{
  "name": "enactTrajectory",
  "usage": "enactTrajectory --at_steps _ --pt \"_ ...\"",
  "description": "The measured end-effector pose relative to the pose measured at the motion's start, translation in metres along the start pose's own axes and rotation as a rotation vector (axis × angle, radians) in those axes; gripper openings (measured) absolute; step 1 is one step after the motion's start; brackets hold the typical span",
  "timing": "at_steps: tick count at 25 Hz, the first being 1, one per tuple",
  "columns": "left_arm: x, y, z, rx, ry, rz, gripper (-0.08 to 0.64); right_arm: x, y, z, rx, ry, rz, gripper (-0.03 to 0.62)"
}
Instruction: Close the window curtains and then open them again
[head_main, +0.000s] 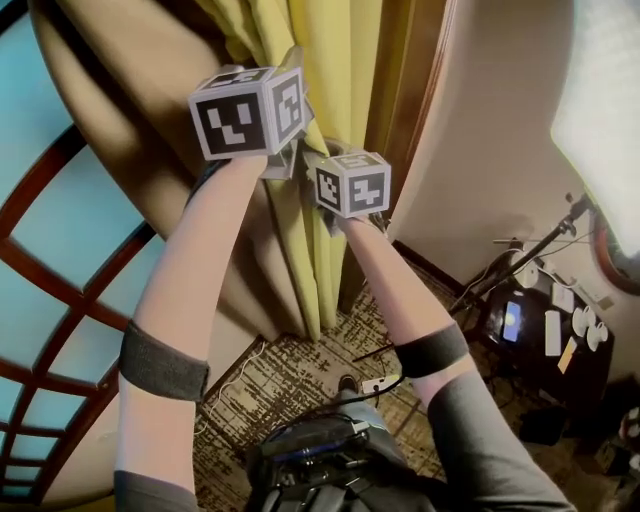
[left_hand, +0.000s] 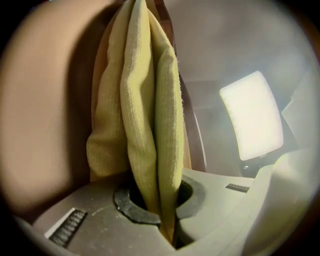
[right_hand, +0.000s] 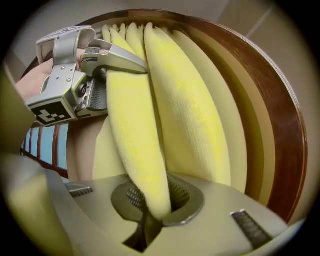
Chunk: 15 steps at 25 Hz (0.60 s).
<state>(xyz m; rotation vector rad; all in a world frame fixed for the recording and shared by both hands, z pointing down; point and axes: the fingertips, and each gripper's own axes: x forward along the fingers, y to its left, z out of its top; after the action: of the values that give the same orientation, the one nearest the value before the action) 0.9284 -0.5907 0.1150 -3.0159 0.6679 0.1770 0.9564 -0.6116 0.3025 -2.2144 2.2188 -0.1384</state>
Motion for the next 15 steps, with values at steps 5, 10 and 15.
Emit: enactTrajectory --at_steps 5,10,15 --pt "0.049 -0.028 -0.023 -0.022 0.046 -0.057 0.003 -0.005 -0.056 -0.017 0.030 0.027 -0.064 0.026" --pt "0.093 -0.050 -0.037 -0.050 0.055 -0.096 0.003 -0.008 -0.105 -0.024 0.035 0.039 -0.144 0.026" --pt "0.115 -0.052 -0.035 -0.139 0.034 -0.125 0.003 -0.005 -0.129 -0.014 0.061 0.026 -0.170 0.026"
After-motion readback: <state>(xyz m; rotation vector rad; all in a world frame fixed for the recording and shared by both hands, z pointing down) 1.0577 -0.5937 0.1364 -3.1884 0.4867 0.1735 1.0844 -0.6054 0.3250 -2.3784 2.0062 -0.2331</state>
